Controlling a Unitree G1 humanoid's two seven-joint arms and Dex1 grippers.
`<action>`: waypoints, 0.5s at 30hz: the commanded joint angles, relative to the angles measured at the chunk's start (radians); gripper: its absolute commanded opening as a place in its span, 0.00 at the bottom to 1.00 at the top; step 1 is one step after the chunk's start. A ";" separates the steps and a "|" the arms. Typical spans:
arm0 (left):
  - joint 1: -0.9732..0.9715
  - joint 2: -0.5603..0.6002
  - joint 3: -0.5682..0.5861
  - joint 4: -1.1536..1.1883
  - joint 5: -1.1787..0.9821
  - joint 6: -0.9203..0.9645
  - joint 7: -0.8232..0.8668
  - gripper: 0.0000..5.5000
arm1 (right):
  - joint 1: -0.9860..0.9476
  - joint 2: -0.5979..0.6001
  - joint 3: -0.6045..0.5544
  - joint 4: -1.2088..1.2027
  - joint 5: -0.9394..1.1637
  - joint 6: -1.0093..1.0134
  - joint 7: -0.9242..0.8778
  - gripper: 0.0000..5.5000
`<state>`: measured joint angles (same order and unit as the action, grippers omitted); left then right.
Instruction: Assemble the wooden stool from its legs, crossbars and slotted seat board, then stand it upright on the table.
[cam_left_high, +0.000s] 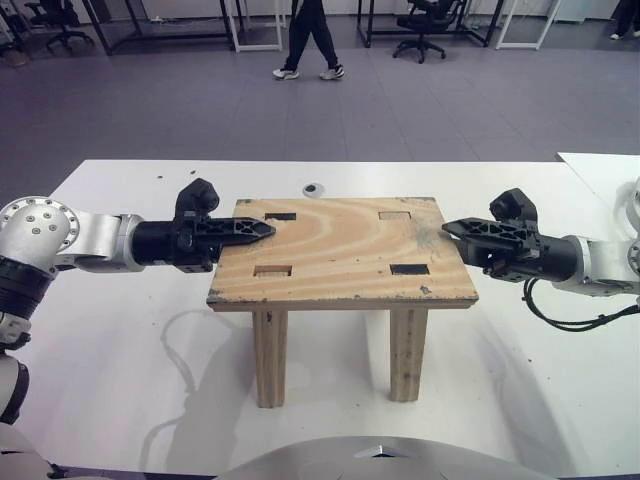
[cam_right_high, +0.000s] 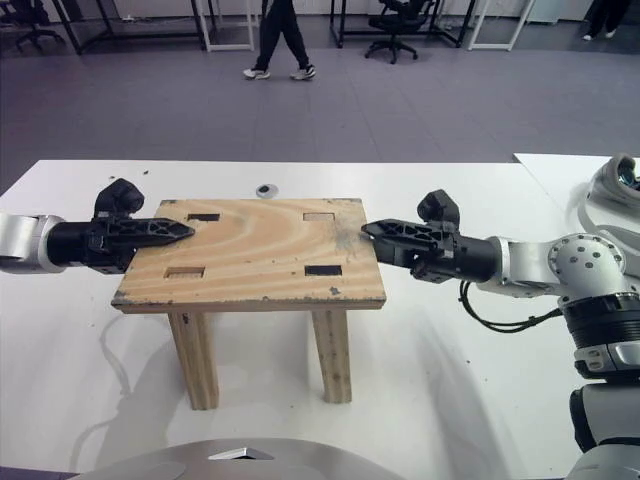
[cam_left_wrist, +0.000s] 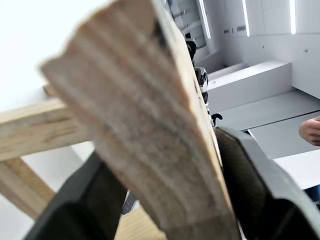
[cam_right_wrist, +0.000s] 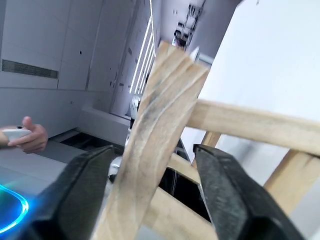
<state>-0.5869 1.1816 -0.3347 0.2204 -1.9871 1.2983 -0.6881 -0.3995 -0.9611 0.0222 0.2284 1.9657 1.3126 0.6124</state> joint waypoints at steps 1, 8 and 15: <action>0.251 0.130 0.309 0.130 0.016 -0.033 0.044 0.65 | 0.247 0.143 -0.365 -0.180 0.006 -0.188 -0.275 0.70; 0.440 -0.121 0.478 0.160 0.815 -0.762 0.042 0.73 | 0.390 0.361 -0.274 -0.317 -0.951 -0.875 -0.429 0.70; 0.358 -0.453 0.388 0.237 1.341 -1.296 0.288 0.73 | 0.211 0.505 -0.137 0.044 -1.469 -1.275 -0.489 0.70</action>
<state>-0.2270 0.7705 0.0700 0.4302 -0.7624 0.0992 -0.4244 -0.1146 -0.4795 -0.1194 0.1822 0.5815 0.1187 0.1362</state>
